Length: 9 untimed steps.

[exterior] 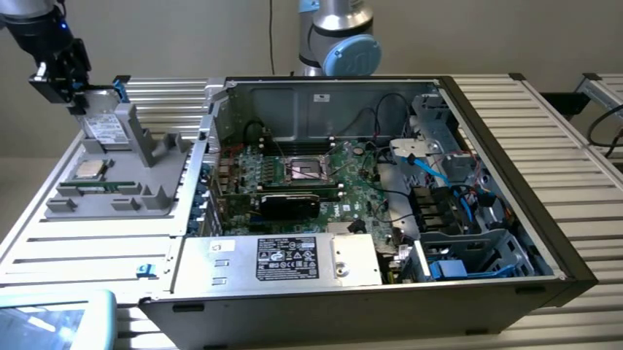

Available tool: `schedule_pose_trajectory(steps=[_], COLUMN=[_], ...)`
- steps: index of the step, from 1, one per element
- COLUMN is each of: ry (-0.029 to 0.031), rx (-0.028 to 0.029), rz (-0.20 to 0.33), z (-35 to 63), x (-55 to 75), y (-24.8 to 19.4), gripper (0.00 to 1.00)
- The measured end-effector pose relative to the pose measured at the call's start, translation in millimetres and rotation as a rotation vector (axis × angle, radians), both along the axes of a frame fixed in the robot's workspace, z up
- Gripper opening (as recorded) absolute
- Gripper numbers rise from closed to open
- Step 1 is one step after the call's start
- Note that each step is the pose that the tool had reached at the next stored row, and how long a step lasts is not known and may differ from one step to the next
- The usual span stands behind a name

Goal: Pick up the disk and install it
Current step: 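Pick up the disk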

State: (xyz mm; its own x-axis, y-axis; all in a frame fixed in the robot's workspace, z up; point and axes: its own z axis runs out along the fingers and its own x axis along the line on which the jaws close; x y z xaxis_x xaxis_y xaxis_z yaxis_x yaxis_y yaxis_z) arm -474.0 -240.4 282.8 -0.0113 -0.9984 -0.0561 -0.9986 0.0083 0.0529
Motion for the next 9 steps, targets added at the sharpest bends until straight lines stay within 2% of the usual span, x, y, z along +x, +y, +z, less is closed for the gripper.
schedule_pose_trajectory(steps=[9], ry=[0.001], rx=[0.0013], rz=[-0.006], z=[-1.7], x=[0.0], y=[0.0], gripper=[0.57])
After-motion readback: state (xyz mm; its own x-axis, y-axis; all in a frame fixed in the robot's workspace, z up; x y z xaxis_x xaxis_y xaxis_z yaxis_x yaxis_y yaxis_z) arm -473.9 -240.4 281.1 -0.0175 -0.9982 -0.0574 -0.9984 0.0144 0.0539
